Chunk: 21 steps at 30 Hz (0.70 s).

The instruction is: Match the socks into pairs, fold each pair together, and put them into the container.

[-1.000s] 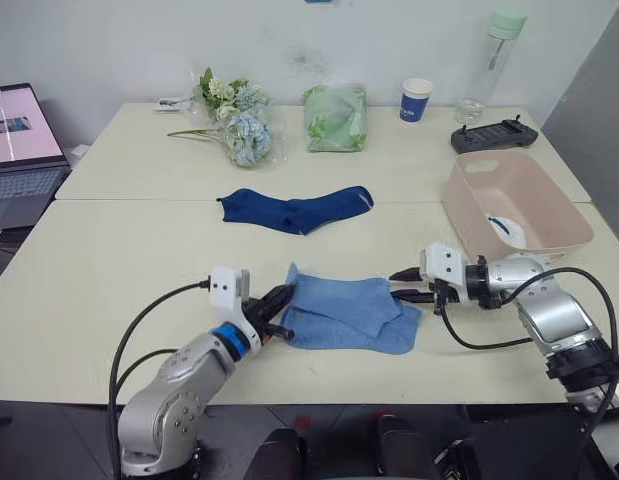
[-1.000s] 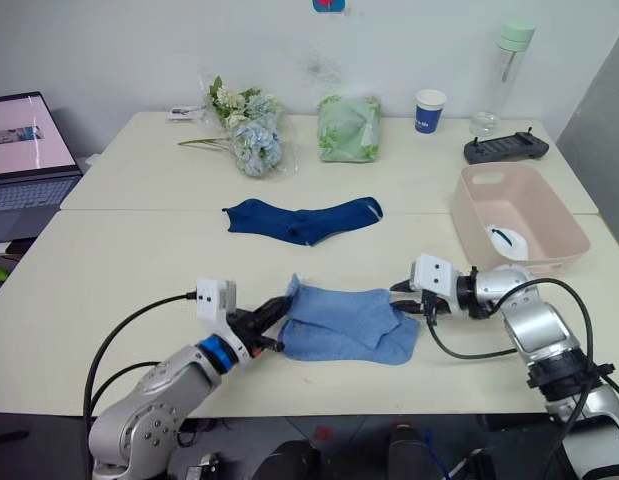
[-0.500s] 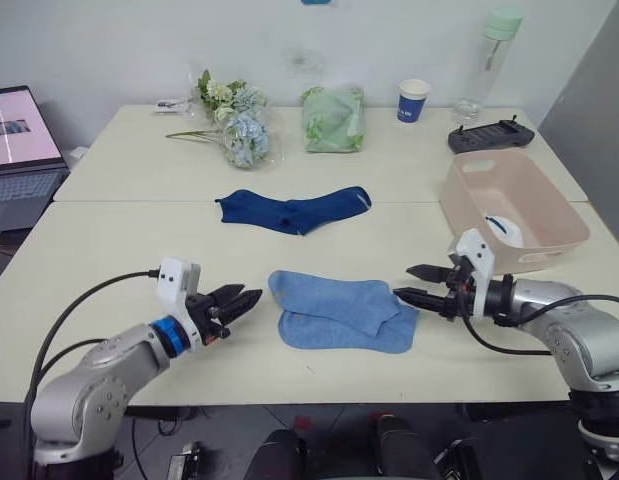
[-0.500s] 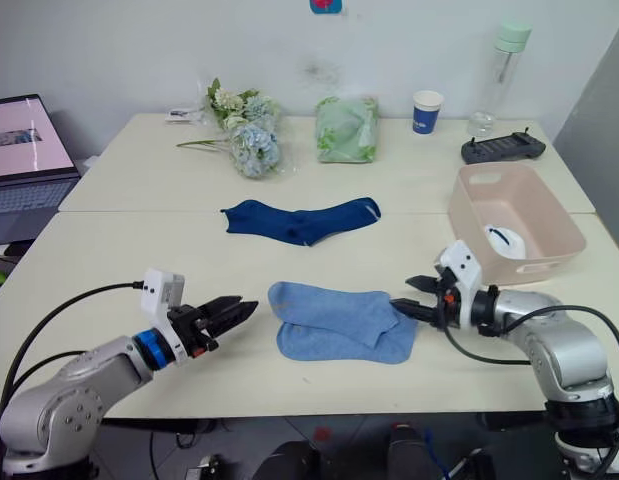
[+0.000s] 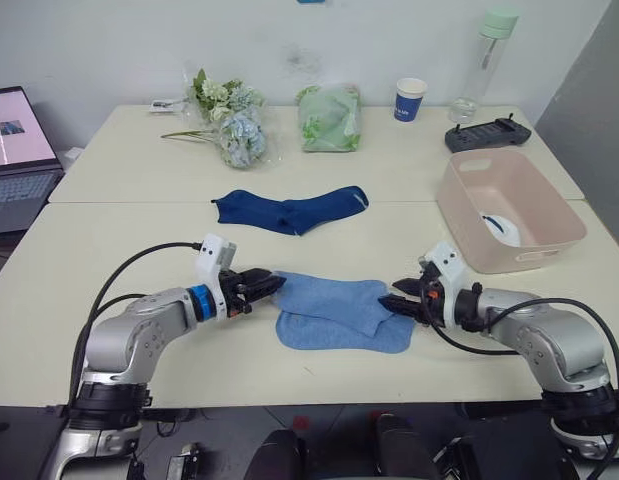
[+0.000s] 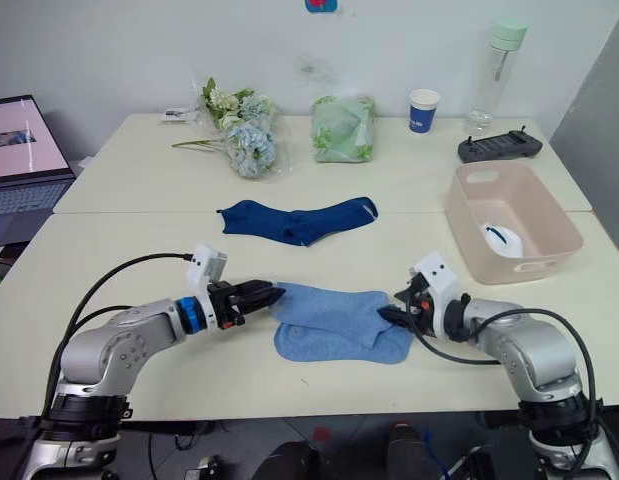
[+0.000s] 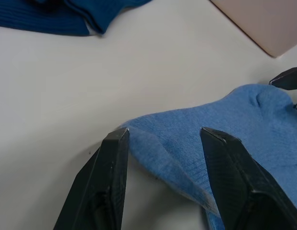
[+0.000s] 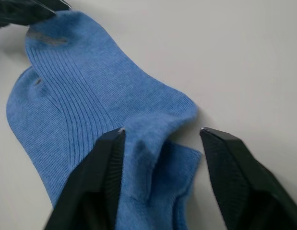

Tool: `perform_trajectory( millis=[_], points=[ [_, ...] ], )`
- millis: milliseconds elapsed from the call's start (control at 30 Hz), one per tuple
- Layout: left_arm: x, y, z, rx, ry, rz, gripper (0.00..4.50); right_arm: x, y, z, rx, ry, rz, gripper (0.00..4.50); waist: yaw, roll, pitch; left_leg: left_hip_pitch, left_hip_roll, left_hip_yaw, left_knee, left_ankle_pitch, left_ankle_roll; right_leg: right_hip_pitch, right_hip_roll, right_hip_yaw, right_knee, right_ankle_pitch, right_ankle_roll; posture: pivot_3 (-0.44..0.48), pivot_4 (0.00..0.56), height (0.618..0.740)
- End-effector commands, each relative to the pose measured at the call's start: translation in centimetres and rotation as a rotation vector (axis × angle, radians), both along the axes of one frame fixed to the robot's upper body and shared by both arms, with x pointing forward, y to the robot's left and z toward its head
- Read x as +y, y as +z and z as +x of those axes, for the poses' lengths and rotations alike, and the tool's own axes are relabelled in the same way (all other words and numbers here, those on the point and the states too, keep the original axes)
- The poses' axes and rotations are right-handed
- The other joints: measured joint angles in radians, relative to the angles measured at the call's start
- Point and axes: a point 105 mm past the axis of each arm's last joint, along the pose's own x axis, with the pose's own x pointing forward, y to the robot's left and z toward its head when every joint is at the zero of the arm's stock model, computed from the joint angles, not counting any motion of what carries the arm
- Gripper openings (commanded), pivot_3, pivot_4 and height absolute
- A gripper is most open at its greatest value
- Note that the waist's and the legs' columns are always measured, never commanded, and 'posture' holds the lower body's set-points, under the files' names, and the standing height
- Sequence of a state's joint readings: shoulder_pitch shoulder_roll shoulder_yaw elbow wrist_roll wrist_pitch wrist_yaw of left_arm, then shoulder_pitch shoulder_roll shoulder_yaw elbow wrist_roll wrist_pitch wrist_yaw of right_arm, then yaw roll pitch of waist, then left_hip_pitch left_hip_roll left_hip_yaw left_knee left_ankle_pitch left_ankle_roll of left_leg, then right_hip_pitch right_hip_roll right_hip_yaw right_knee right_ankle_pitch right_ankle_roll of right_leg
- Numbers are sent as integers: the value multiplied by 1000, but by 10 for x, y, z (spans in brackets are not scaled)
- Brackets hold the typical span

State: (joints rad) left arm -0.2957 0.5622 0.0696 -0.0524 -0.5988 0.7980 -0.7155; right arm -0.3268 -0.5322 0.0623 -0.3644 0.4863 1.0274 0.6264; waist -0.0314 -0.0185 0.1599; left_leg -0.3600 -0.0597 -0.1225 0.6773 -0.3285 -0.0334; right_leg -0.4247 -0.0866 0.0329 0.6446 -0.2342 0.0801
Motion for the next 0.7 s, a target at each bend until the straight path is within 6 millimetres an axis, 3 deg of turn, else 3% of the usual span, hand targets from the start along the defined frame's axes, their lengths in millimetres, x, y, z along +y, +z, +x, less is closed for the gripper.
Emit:
perform_trajectory(
  millis=[33, 167, 300, 533, 700],
  points=[
    [-2, 10, 2, -49, -20, -3, 1227, 6, 12, 0, -35, 31, 22, 1429, 2, 0, 0, 0, 0, 0, 0, 0, 0, 0, 0, 0, 0, 0, 0, 0, 150, 740],
    [0, 13, 2, -58, -16, -2, 2, 7, 13, 0, -29, 44, 25, 21, 3, 0, 0, -1, 0, -1, 0, 0, 0, 0, -1, 0, 0, 0, 0, 0, 150, 740],
    [1, 17, 0, -70, -13, -9, 2, 3, 16, 3, -34, 38, 28, 21, 3, 0, 0, -1, 0, -1, 0, 0, 0, 0, -1, 0, 0, 0, 0, 0, 150, 740],
    [-15, 32, 4, -135, -4, -75, 2, -15, 26, 37, -112, -41, -20, 21, 2, 0, 0, -1, 0, 0, 0, 0, 0, 0, -1, 0, 0, 0, 0, 0, 150, 740],
    [-28, 16, 25, -153, 87, -57, 2, -29, 17, 67, -166, -99, -116, 21, 3, 0, 0, -1, -1, 1, 1, 0, 0, 0, -1, 0, -1, 0, 0, 0, 150, 740]
  ],
)
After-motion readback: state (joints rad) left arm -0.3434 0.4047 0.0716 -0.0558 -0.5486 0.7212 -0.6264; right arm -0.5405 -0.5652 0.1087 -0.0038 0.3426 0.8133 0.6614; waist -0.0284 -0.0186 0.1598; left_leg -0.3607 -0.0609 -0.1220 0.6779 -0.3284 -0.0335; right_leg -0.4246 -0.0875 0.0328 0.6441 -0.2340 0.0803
